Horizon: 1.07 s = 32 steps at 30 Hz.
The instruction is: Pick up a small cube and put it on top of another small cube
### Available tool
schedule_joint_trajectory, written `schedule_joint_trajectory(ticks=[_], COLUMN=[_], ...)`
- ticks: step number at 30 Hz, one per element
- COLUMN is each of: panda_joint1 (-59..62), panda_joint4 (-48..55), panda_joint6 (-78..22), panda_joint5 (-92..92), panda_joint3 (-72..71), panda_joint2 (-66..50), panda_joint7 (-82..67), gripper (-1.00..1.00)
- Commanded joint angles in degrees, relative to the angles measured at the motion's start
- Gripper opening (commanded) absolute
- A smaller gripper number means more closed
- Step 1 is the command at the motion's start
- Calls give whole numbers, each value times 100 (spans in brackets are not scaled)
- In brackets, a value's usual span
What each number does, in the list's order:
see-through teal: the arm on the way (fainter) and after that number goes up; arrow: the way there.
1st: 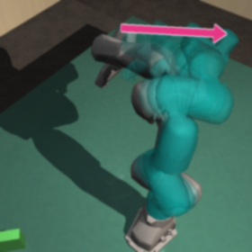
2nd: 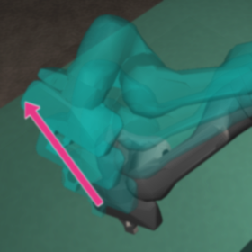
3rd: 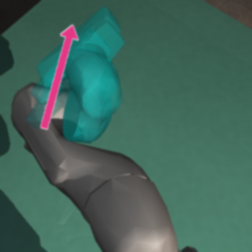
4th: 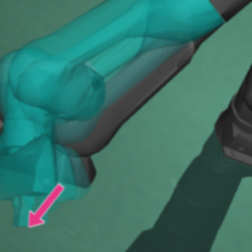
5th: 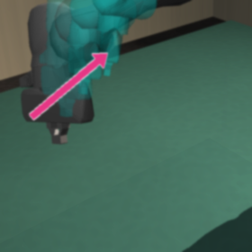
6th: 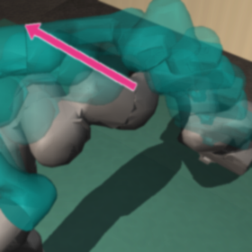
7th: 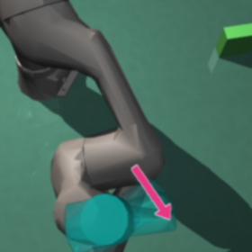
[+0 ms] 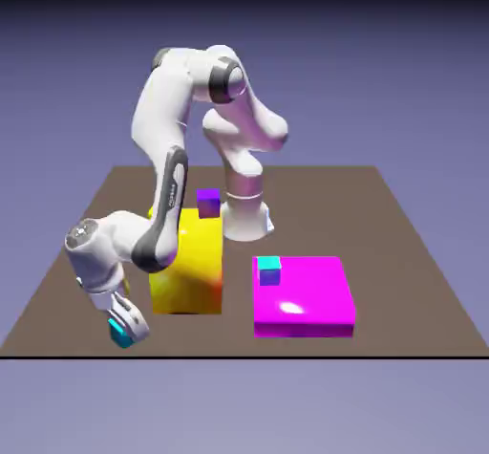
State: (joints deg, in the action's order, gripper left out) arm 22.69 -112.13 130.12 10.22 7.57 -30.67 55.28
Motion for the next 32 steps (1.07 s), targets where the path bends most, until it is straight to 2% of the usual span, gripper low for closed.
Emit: schedule_joint_trajectory(ticks=[1, 20, 22, 27, 28, 32], panda_joint1=[-93, -2735, -2759, -2750, -2750, -2756], panda_joint4=[-96, -3300, -3329, -3823, -3823, -3512], panda_joint6=[-112, -835, -842, 346, 346, -401], panda_joint5=[-69, -1023, -1032, -1108, -1108, -1060], panda_joint3=[-23, -1199, -1210, -1207, -1207, -1209], panda_joint2=[208, 4154, 4190, 3493, 3493, 3931], panda_joint7=[-22, -1453, -1466, -1404, -1404, -1443], gripper=[-100, -100, -100, -100, 100, 100])
